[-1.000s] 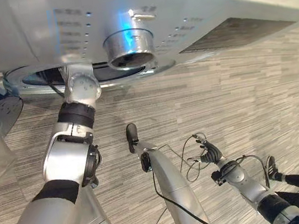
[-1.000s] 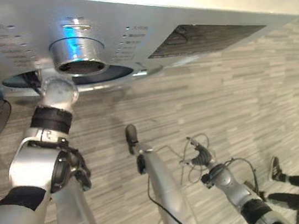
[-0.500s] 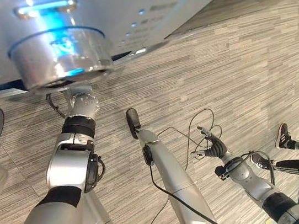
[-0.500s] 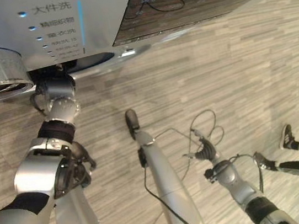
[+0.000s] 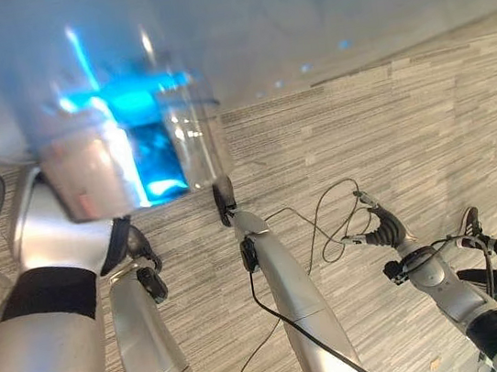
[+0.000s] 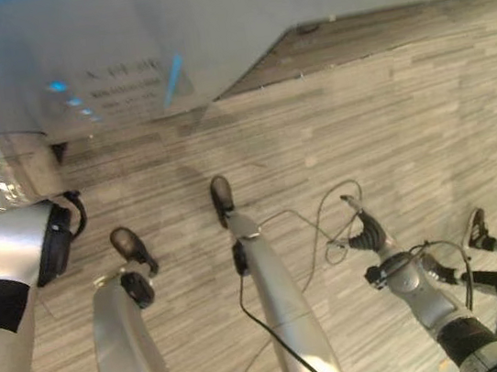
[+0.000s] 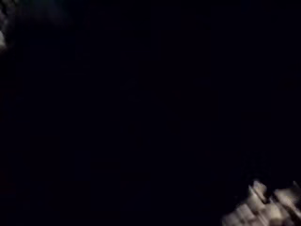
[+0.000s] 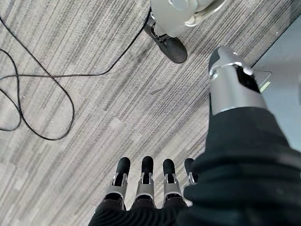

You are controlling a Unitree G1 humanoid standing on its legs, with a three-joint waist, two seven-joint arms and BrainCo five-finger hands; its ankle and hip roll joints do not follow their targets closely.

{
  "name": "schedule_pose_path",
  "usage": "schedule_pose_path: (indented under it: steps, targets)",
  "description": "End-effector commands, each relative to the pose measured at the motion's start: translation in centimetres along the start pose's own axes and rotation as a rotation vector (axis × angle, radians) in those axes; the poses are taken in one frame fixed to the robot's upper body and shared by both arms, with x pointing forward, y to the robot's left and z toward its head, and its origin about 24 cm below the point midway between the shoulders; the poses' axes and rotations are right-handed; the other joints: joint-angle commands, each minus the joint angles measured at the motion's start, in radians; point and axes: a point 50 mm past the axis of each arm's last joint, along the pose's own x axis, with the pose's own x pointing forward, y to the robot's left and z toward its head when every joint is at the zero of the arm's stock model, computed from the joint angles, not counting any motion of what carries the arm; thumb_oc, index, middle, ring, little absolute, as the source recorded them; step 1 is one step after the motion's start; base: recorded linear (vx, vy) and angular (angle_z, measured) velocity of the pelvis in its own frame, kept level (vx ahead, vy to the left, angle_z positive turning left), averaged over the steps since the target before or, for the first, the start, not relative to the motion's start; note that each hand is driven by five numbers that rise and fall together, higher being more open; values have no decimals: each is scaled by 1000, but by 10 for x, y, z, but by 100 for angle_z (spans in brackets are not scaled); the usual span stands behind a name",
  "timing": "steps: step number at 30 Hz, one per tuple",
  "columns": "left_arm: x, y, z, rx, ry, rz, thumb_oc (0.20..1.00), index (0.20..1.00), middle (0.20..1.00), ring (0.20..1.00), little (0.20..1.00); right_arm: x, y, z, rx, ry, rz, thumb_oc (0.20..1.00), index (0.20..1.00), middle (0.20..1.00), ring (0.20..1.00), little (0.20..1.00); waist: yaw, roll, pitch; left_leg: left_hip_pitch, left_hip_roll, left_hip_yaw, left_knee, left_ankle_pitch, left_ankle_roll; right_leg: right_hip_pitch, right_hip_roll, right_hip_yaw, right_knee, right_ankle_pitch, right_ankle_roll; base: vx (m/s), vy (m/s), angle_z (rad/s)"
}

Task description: Grab the laundry basket,head to the washer,open it,put in the laundry and shut it.

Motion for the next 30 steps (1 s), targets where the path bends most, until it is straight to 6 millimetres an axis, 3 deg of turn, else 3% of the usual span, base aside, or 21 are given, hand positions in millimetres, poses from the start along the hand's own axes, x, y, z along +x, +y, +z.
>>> schedule_pose_path:
  steps: [1,4,6,7,9,10,11,13,15,16,20,21,22,23,25,28,29,30]
  targets:
    - [4,34,0,312,60,29,1000,1000,1000,1000,1000,-16,-12,-15,-23,42,-5,1000,1000,1000,1000,1000,-20,77,-58,8,-45,-73,33,-23,22,27,-7,-62,-17,-8,9,-25,28,16]
    - [-3,65,-16,560,174,28,1000,1000,1000,1000,1000,-15,-14,-11,-20,22,5,1000,1000,1000,1000,1000,-15,80,-49,15,-50,-71,17,-12,22,35,-17,-63,-24,1,11,-30,19,16]
    - [-10,75,-30,562,234,44,1000,1000,1000,1000,1000,-15,-11,-12,0,25,18,1000,1000,1000,1000,1000,-15,79,-43,31,-55,-69,-7,0,21,47,-24,-64,-32,4,12,-38,0,13]
    - [-21,62,-54,486,274,-19,1000,1000,1000,1000,1000,-17,-7,-19,51,74,28,1000,1000,1000,1000,1000,-17,74,-37,44,-64,-72,-34,12,19,60,-31,-67,-43,7,12,-44,-7,28]
    - [-36,58,-78,445,329,-29,1000,1000,1000,1000,1000,-17,0,-19,113,84,29,1000,1000,1000,1000,1000,-20,71,-32,64,-71,-73,-65,27,15,79,-39,-69,-57,11,12,-40,-33,28]
    - [-53,63,-101,409,393,-14,1000,1000,1000,1000,1000,-18,10,-23,188,116,51,1000,1000,1000,1000,1000,-23,67,-25,109,-81,-71,-113,47,11,116,-52,-72,-79,18,12,-38,-49,19]
    - [-59,63,-109,385,416,-10,1000,1000,1000,1000,1000,-21,18,-25,289,140,65,1000,1000,1000,1000,1000,-26,64,-22,124,-84,-71,-129,54,9,128,-55,-72,-87,19,11,-47,-40,15]
    - [-85,59,-137,282,509,-31,1000,1000,1000,1000,1000,-32,42,-41,824,254,34,1000,1000,1000,1000,1000,-27,51,-11,187,-99,-64,-187,80,3,176,-67,-72,-124,34,12,-55,15,34]
    - [-103,74,-151,265,567,20,1000,1000,1000,1000,1000,-33,56,-43,1120,287,20,1000,1000,1000,1000,1000,-20,45,-6,239,-112,-59,-238,99,-3,214,-72,-70,-155,45,12,-49,42,22]
    - [-114,83,-159,250,609,50,1000,1000,1000,1000,1000,-35,67,-45,1242,313,24,1000,1000,1000,1000,1000,-16,41,-2,277,-120,-55,-272,112,-6,245,-76,-69,-174,52,15,-38,35,8]
    - [-154,127,-175,228,709,188,1000,1000,1000,1000,1000,-49,96,-57,1419,425,-1,1000,1000,1000,1000,1000,0,48,9,422,-152,-43,-386,151,-12,359,-84,-62,-219,62,17,-24,43,6]
    - [-155,127,-175,229,709,188,1000,1000,1000,1000,1000,-50,96,-57,1419,426,0,1000,1000,1000,1000,1000,1,46,12,430,-153,-42,-392,153,-12,365,-85,-62,-222,63,18,0,65,5]
    - [-184,153,-181,248,767,247,1000,1000,1000,1000,1000,-51,110,-58,1462,468,17,1000,1000,1000,1000,1000,15,57,18,515,-166,-39,-457,176,-19,435,-90,-62,-261,70,18,6,62,5]
    - [-198,164,-184,260,800,265,1000,1000,1000,1000,1000,-56,117,-61,1458,500,40,1000,1000,1000,1000,1000,22,59,18,551,-171,-39,-484,187,-21,467,-92,-63,-274,72,17,16,63,6]
    - [-233,186,-187,272,868,312,1000,1000,1000,1000,1000,-64,118,-72,1327,562,69,1000,1000,1000,1000,1000,43,66,14,625,-180,-39,-546,212,-25,539,-100,-73,-308,78,18,22,17,7]
    - [-296,223,-185,266,980,451,1000,1000,1000,1000,1000,-69,126,-66,1161,550,177,1000,1000,1000,1000,1000,73,64,5,748,-181,-34,-637,247,-33,644,-106,-86,-351,88,22,44,20,9]
    - [-297,224,-185,266,981,452,1000,1000,1000,1000,1000,-69,127,-66,1161,552,178,1000,1000,1000,1000,1000,73,63,6,753,-182,-34,-640,248,-33,648,-106,-86,-352,89,23,69,-17,5]
    - [-319,236,-182,270,1026,499,1000,1000,1000,1000,1000,-80,132,-72,1077,586,256,1000,1000,1000,1000,1000,88,67,-4,798,-183,-32,-678,261,-37,690,-110,-94,-370,90,24,99,-7,1]
